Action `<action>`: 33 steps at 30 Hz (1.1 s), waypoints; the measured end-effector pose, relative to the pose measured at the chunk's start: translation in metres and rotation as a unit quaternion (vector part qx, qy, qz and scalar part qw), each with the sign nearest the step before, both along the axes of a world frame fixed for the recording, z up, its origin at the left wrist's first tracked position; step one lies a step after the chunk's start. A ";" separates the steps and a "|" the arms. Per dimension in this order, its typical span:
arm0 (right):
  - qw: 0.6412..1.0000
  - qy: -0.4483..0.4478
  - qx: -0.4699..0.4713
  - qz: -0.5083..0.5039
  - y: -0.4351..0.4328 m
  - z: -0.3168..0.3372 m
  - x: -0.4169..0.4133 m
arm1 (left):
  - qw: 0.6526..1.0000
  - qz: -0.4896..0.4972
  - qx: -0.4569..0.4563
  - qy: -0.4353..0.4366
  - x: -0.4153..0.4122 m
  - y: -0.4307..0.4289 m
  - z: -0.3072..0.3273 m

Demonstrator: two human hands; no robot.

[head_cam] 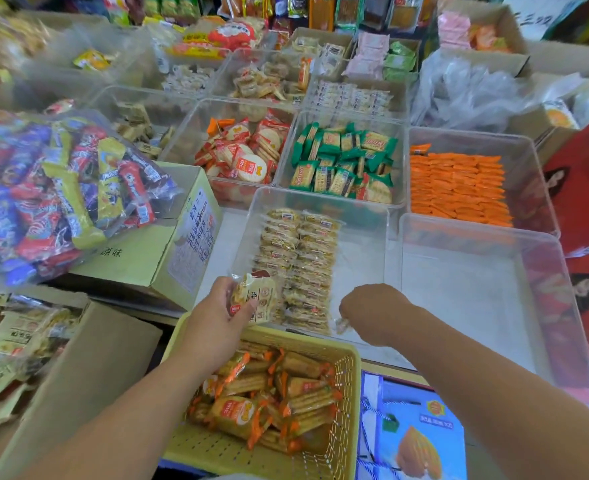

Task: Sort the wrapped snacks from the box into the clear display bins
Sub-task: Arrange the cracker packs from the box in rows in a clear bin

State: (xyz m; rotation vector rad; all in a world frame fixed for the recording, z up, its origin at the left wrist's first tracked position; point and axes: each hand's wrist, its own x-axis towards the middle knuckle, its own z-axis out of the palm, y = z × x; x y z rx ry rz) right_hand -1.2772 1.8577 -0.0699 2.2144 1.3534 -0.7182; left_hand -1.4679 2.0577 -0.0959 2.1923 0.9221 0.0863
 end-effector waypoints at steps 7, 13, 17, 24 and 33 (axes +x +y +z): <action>0.996 0.047 -0.078 0.002 0.015 -0.027 -0.002 | 1.000 -0.011 0.003 0.009 0.000 0.000 -0.003; 0.993 0.087 -0.074 -0.005 0.023 -0.041 0.005 | 1.000 -0.009 0.017 0.007 -0.001 -0.001 -0.003; 0.989 0.113 -0.089 -0.020 0.022 -0.053 0.002 | 1.000 -0.016 0.020 0.011 0.000 -0.001 -0.002; 0.972 0.192 -0.086 -0.108 0.020 -0.070 0.004 | 0.999 -0.033 0.015 0.014 0.001 0.000 0.000; 0.956 0.219 -0.094 -0.171 0.026 -0.079 -0.001 | 0.992 0.023 -0.120 -0.025 0.008 0.005 0.002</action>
